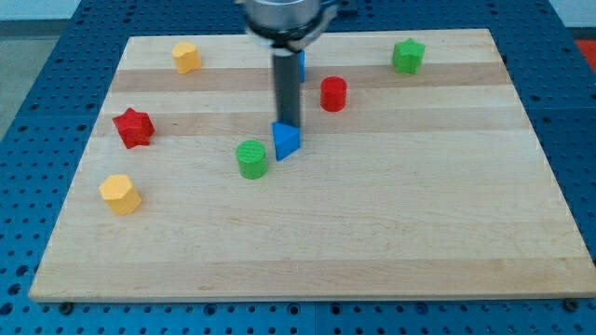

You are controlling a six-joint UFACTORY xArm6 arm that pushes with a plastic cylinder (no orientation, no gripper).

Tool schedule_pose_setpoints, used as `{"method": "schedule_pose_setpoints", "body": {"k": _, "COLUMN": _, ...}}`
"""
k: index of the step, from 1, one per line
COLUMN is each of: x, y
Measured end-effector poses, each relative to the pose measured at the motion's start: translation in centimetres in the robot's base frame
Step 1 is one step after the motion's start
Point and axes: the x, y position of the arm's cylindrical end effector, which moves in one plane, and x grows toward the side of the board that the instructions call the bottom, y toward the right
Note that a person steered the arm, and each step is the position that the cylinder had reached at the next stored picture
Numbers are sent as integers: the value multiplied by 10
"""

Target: Move the hexagon diagonal to the green circle

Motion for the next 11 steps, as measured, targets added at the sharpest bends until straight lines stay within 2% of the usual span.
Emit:
{"method": "schedule_pose_setpoints", "body": {"k": 1, "x": 15, "y": -60}}
{"method": "schedule_pose_setpoints", "body": {"k": 2, "x": 6, "y": -82}}
{"method": "schedule_pose_setpoints", "body": {"k": 3, "x": 23, "y": -130}}
{"method": "schedule_pose_setpoints", "body": {"k": 4, "x": 63, "y": -195}}
{"method": "schedule_pose_setpoints", "body": {"k": 5, "x": 83, "y": -231}}
{"method": "schedule_pose_setpoints", "body": {"k": 7, "x": 98, "y": -20}}
{"method": "schedule_pose_setpoints", "body": {"k": 8, "x": 121, "y": -49}}
{"method": "schedule_pose_setpoints", "body": {"k": 10, "x": 90, "y": -65}}
{"method": "schedule_pose_setpoints", "body": {"k": 11, "x": 102, "y": -121}}
